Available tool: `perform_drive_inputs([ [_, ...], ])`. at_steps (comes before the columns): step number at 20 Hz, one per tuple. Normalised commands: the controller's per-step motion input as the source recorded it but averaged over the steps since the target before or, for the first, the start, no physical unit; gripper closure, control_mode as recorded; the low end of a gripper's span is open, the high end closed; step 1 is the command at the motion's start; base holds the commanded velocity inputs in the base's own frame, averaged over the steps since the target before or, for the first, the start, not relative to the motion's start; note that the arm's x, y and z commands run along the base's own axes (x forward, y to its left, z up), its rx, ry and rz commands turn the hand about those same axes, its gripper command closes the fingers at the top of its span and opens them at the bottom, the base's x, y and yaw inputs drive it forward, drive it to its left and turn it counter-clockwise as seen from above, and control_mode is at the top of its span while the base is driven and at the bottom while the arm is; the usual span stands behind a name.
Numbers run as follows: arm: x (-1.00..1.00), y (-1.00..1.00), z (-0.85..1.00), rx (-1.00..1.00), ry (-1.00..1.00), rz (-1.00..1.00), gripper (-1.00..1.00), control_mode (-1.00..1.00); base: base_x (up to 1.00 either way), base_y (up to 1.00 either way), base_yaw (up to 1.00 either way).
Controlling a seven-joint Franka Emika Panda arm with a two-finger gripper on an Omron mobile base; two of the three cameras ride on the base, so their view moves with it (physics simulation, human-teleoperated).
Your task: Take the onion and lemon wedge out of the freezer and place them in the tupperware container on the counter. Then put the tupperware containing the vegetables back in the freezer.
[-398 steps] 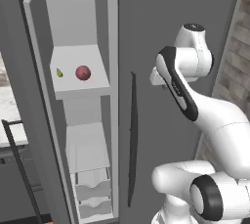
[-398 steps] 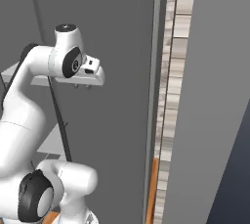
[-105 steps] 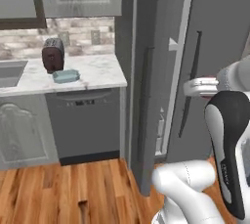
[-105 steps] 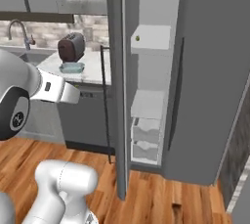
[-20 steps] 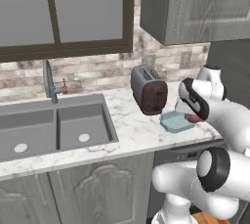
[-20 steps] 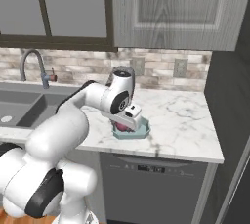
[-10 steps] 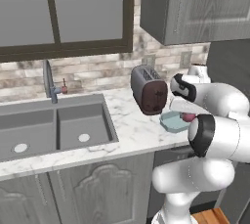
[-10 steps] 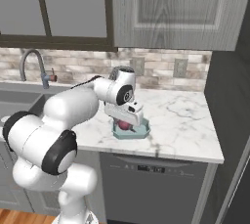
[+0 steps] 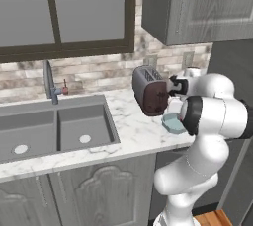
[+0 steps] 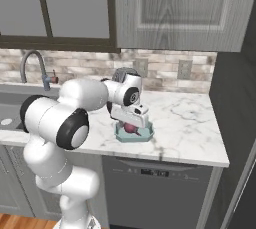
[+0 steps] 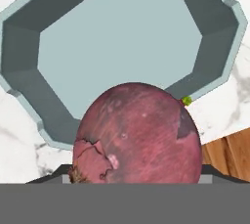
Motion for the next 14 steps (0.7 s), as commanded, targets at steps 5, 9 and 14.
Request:
perform_drive_inputs([
  [5, 0.21, -0.01, -0.32, 0.0, 0.0, 0.0, 1.0, -1.0, 0.0, 0.0, 0.0],
  [9, 0.17, -0.02, -0.17, 0.01, 0.0, 0.0, 1.0, -1.0, 0.0, 0.0, 0.0],
  [14, 0.02, -0.01, -0.01, 0.0, -0.04, 0.0, 1.0, -1.0, 0.0, 0.0, 0.0],
])
